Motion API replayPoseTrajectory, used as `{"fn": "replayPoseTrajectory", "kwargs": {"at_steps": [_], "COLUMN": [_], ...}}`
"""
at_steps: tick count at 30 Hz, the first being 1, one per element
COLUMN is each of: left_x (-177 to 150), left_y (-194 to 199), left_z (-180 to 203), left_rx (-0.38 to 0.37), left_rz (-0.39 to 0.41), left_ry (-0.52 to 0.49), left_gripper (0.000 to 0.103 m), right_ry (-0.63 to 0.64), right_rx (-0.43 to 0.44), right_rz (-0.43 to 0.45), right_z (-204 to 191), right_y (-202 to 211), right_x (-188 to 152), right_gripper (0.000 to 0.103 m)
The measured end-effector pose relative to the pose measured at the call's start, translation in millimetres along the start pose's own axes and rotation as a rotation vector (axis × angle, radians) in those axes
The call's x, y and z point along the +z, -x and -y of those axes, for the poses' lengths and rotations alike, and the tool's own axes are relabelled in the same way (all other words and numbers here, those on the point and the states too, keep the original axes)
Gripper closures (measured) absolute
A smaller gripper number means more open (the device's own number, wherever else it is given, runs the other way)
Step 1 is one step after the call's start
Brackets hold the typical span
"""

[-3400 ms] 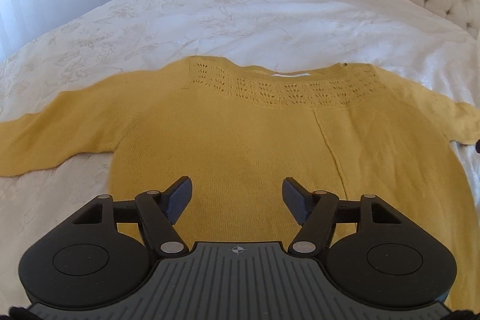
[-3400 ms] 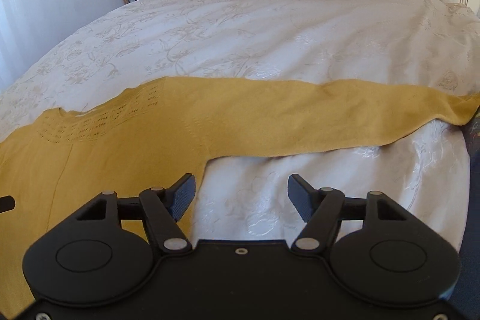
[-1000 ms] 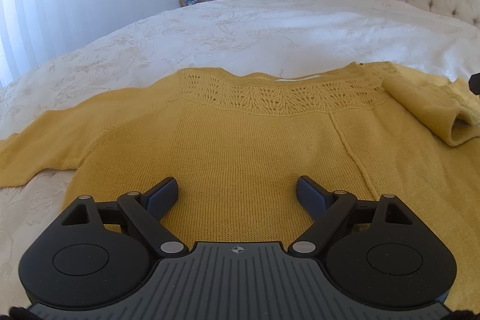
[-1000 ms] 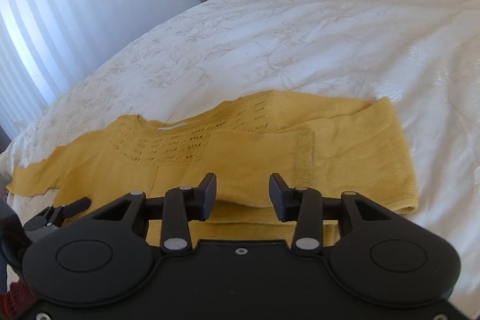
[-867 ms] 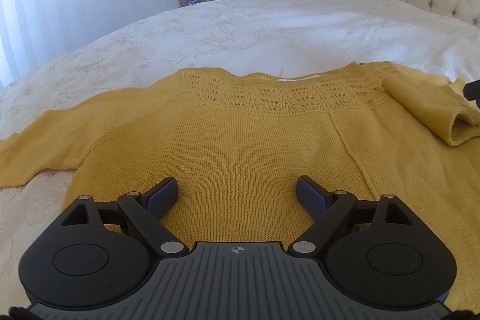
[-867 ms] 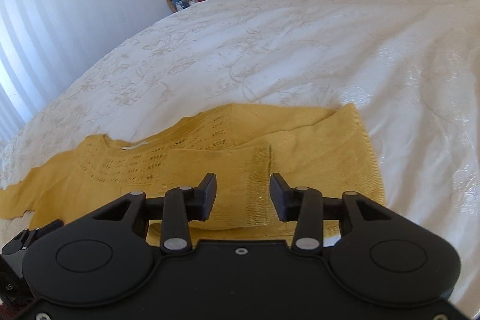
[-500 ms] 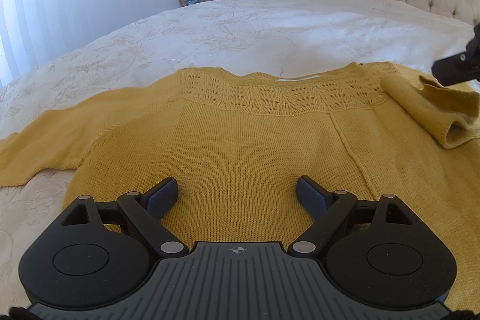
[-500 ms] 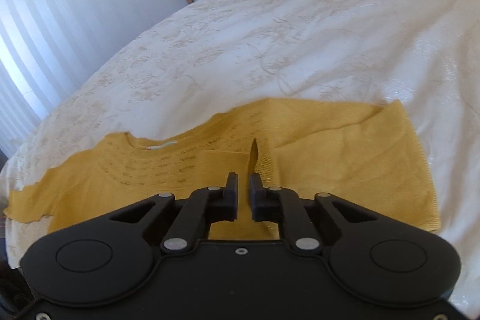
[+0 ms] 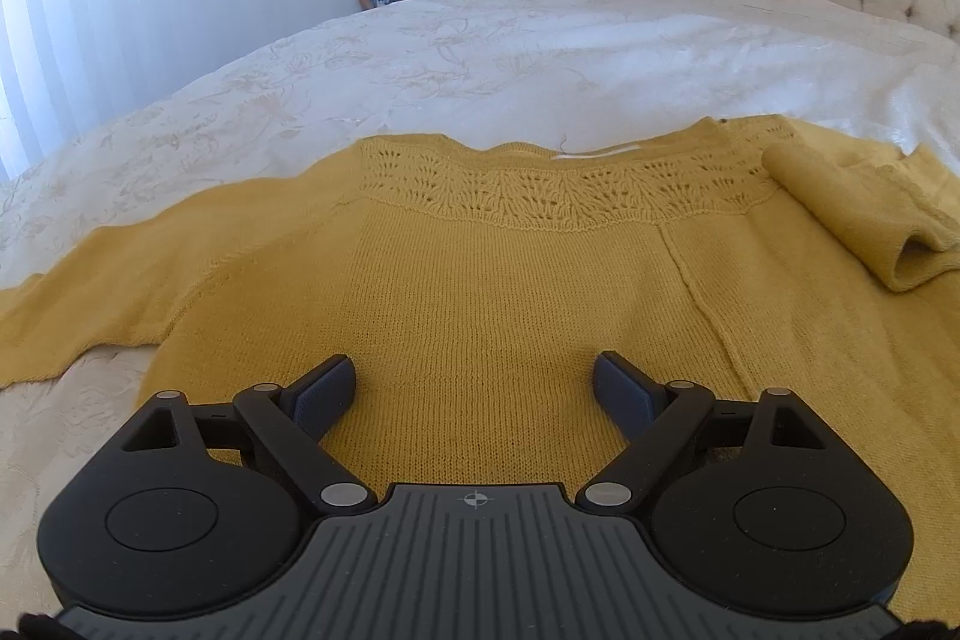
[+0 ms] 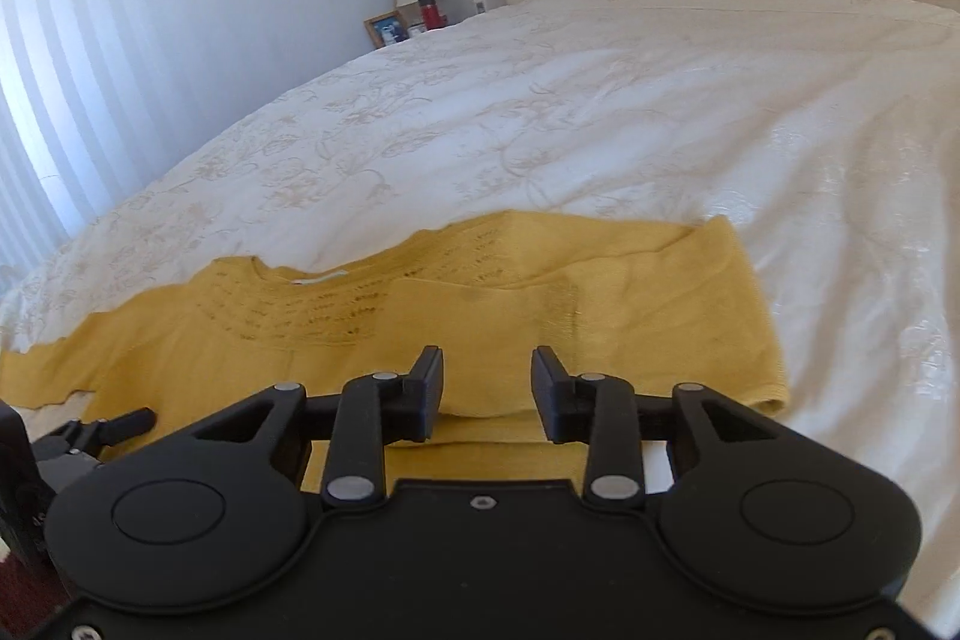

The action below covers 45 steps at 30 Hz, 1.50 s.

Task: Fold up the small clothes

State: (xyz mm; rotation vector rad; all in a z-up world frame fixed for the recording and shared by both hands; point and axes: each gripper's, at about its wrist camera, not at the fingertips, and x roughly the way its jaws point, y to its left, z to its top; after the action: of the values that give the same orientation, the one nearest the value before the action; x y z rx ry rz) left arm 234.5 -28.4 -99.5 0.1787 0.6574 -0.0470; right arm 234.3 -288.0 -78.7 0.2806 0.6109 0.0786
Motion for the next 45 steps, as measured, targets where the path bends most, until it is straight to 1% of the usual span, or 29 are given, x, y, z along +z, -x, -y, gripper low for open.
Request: {"fn": "replayPoseTrajectory", "kwargs": {"at_steps": [3,5,6,8,12,15,16,18,20,23,25,27,29,31,33,35,37,40,42,45], "left_x": [12,20,24,33,49,49,48,44,40,40,43,49,55,61,63,62,59,57,55,50], "left_y": [8,20,29,45,66,63,59,49,41,27,19,13,7,3,1,1,1,1,5,10], "left_z": [0,3,6,17,60,99,110,127,138,147,149,147,137,117,96,77,59,36,24,19], "left_rx": [-0.017,-0.018,-0.024,-0.041,-0.085,-0.106,-0.105,-0.107,-0.104,-0.073,-0.049,-0.027,-0.003,0.002,0.014,0.030,0.030,-0.009,-0.023,-0.017], "left_rz": [-0.062,-0.079,-0.069,-0.027,0.066,0.105,0.104,0.083,0.070,0.060,0.058,0.052,0.029,-0.016,-0.051,-0.073,-0.097,-0.126,-0.116,-0.103], "left_ry": [-0.052,-0.089,-0.108,-0.151,-0.288,-0.395,-0.427,-0.477,-0.498,-0.513,-0.504,-0.472,-0.394,-0.266,-0.163,-0.096,-0.044,0.041,0.079,0.053], "left_gripper": [0.019,0.024,0.024,0.024,0.024,0.025,0.026,0.031,0.032,0.032,0.032,0.032,0.032,0.032,0.032,0.032,0.032,0.032,0.032,0.032], "right_ry": [-0.070,-0.059,-0.037,-0.013,-0.053,-0.055,-0.051,-0.047,-0.064,-0.116,-0.140,-0.151,-0.152,-0.151,-0.151,-0.151,-0.146,-0.139,-0.137,-0.134], "right_rx": [-0.001,-0.024,-0.037,-0.047,-0.013,-0.016,-0.021,-0.030,-0.025,0.002,0.012,0.009,0.003,-0.008,-0.013,-0.012,-0.013,-0.013,-0.015,-0.011], "right_rz": [0.010,-0.019,-0.024,-0.004,0.030,0.031,0.034,0.045,0.057,0.065,0.059,0.050,0.041,0.026,0.015,0.004,0.003,-0.001,-0.005,-0.009], "right_z": [23,29,29,29,36,39,40,42,46,53,56,58,59,59,59,59,57,56,55,53], "right_y": [2,-2,-2,1,10,16,18,22,25,27,26,25,22,19,17,16,15,15,14,13], "right_x": [-13,-14,-12,-6,-2,-4,-4,-3,-2,1,1,0,-1,-3,-3,-4,-4,-6,-6,-7], "right_gripper": [0.054,0.054,0.054,0.054,0.052,0.052,0.052,0.052,0.052,0.052,0.052,0.052,0.051,0.051,0.051,0.051,0.051,0.051,0.051,0.051]}}
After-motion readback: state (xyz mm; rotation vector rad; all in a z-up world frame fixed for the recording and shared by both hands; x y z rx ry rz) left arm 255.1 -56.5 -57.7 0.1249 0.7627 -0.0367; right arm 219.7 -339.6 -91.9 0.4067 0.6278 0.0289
